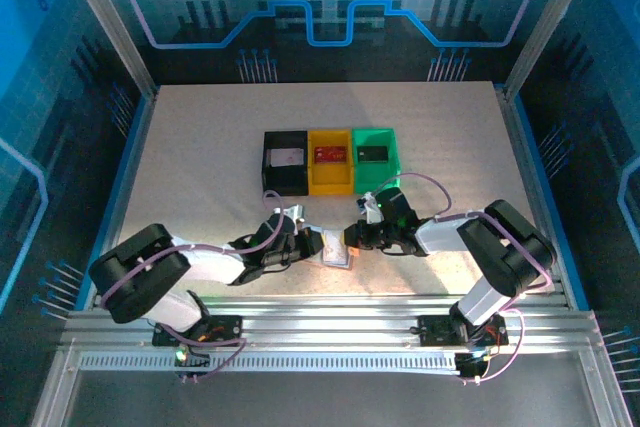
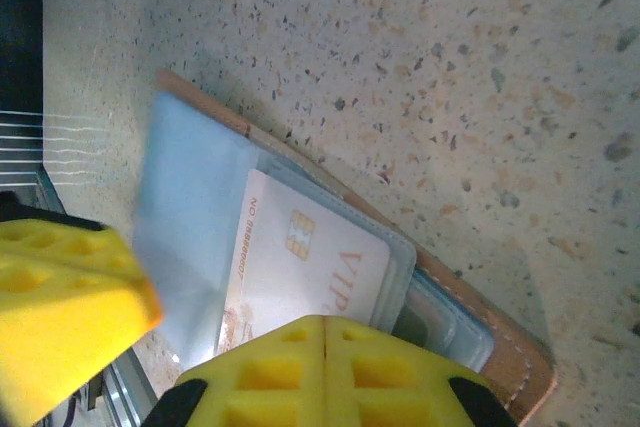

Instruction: Take the credit cards out of the card holder

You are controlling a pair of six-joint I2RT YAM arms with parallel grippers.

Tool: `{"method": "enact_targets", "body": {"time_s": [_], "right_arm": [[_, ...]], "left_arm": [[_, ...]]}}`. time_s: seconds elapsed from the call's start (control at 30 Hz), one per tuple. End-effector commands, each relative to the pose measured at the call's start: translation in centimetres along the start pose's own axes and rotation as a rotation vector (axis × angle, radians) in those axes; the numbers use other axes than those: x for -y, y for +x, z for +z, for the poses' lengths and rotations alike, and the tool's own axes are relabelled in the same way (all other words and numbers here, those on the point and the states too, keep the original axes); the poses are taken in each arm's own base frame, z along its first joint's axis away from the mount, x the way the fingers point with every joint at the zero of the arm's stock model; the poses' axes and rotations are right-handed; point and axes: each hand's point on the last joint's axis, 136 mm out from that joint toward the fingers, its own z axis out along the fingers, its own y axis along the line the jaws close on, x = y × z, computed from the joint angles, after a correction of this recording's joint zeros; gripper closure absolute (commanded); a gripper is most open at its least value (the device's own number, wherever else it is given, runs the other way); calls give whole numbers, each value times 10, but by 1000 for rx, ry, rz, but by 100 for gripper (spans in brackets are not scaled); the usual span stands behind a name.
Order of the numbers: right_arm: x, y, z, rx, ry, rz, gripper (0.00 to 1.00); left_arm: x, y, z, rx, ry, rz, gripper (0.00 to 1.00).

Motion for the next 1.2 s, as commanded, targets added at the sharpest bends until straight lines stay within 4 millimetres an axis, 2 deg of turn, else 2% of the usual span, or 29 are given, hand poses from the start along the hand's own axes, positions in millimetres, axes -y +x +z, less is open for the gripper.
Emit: {"method": "enact_targets", "body": {"time_s": [0.0, 0.17, 0.3, 0.4, 0.8, 0.93, 1.17], "right_arm": [[44, 37, -2, -105, 161, 75, 100], [42, 36, -3, -104, 151, 71, 100], [43, 37, -2, -103, 151, 76, 100], [43, 38, -2, -104, 150, 79, 100], [43, 41, 0, -113, 142, 81, 100], [44, 41, 1, -114, 142, 78, 100], [47, 43, 2, -119, 148, 82, 100]], "left_arm": [[14, -1, -7, 1, 39, 46, 100], [11, 0, -5, -13, 21, 50, 100], [4, 4, -1, -41, -27, 45, 81], [1, 7, 3, -67, -45, 40, 75], [-8, 16, 24, -128, -87, 13, 77], [-15, 17, 21, -129, -120, 33, 76], [-18, 8, 3, -105, -198, 112, 72]]}}
